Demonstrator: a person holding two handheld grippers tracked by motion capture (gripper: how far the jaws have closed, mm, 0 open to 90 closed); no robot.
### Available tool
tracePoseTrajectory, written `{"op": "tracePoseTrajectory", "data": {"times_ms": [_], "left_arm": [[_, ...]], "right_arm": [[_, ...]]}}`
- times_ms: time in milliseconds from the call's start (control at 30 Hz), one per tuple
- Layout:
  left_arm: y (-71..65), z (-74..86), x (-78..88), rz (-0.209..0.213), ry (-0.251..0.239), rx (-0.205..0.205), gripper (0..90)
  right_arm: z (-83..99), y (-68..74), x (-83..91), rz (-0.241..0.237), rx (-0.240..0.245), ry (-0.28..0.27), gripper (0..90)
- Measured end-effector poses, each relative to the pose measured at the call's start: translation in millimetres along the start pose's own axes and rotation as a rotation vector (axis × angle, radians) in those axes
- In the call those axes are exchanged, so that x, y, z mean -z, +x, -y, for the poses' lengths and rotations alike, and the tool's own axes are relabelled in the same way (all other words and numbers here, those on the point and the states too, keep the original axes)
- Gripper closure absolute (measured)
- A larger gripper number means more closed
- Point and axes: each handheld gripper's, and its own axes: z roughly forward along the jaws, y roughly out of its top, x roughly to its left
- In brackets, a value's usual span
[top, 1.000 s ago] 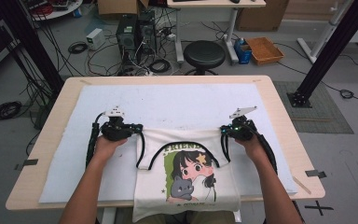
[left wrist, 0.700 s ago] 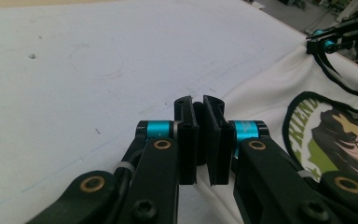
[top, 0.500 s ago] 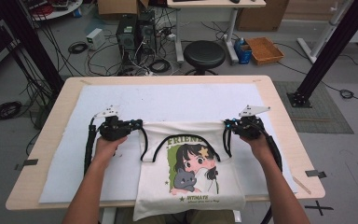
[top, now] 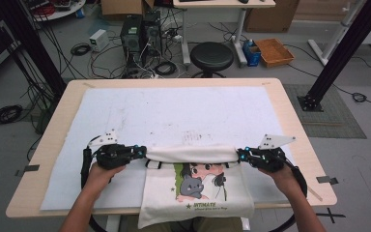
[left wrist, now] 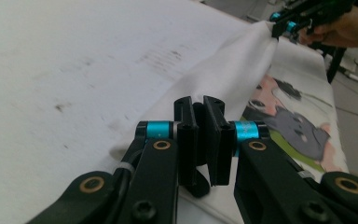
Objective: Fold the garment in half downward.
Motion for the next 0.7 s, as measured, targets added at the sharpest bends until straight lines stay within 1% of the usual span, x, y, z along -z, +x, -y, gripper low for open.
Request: {"op": "tracePoseTrajectory", "data": {"times_ms": [100,167,200,233,300,333,367,400,433,467,500,533,567,600,633,700], "left_arm": [[-5.3,6.7,1.0,0.019,0.035,0.001,83.9],[-9.4,11.0,1.3,0.026,0.062,-0.002,83.8],[-9.4,11.0,1.3,0.026,0.062,-0.002,83.7],[-13.5,14.2,2.5,0.051,0.086,0.0,83.4],[-16.8,14.5,4.7,0.068,0.094,-0.005,83.0],[-18.2,13.9,6.4,0.079,0.091,-0.004,82.6],[-19.2,13.2,7.5,0.089,0.086,-0.003,81.4],[-20.3,11.3,9.2,0.092,0.075,0.009,77.9],[-20.4,9.4,10.3,0.079,0.069,0.025,64.2],[-19.5,5.9,12.5,0.052,0.048,0.049,53.0],[-18.8,4.1,14.3,0.035,0.022,0.06,45.5],[-16.1,0.5,16.7,0.006,-0.011,0.067,43.3],[-14.2,-1.7,16.9,-0.016,-0.028,0.072,42.7],[-14.2,-1.7,16.9,-0.016,-0.028,0.072,40.8],[-6.4,-8.0,11.7,-0.099,-0.02,0.097,38.3],[2.5,-10.8,1.0,-0.158,0.029,0.119,38.4]], "right_arm": [[9.8,6.2,2.1,-0.011,0.001,0.029,85.4],[14.8,8.2,3.3,-0.02,-0.004,0.036,85.3],[16.2,9.7,4.0,-0.025,-0.007,0.043,85.3],[17.8,12.3,4.8,-0.028,0.002,0.054,85.2],[18.6,17.4,7.3,-0.032,0.02,0.074,84.7],[18.5,19.4,8.9,-0.042,0.023,0.083,84.1],[18.2,21.0,10.9,-0.047,0.019,0.089,80.9],[17.9,21.8,12.8,-0.05,0.011,0.089,73.3],[17.0,21.8,16.4,-0.05,-0.012,0.071,62.7],[16.1,21.0,19.2,-0.047,-0.024,0.047,57.2],[13.8,19.5,25.4,-0.039,-0.051,-0.003,54.1],[12.1,18.1,29.2,-0.028,-0.067,-0.035,50.1],[8.7,14.7,33.9,0.004,-0.098,-0.085,44.9],[6.4,12.1,35.4,0.031,-0.119,-0.104,43.8],[2.5,7.0,35.0,0.071,-0.156,-0.11,42.9],[-3.8,-0.3,26.8,0.122,-0.175,-0.077,39.9]]}}
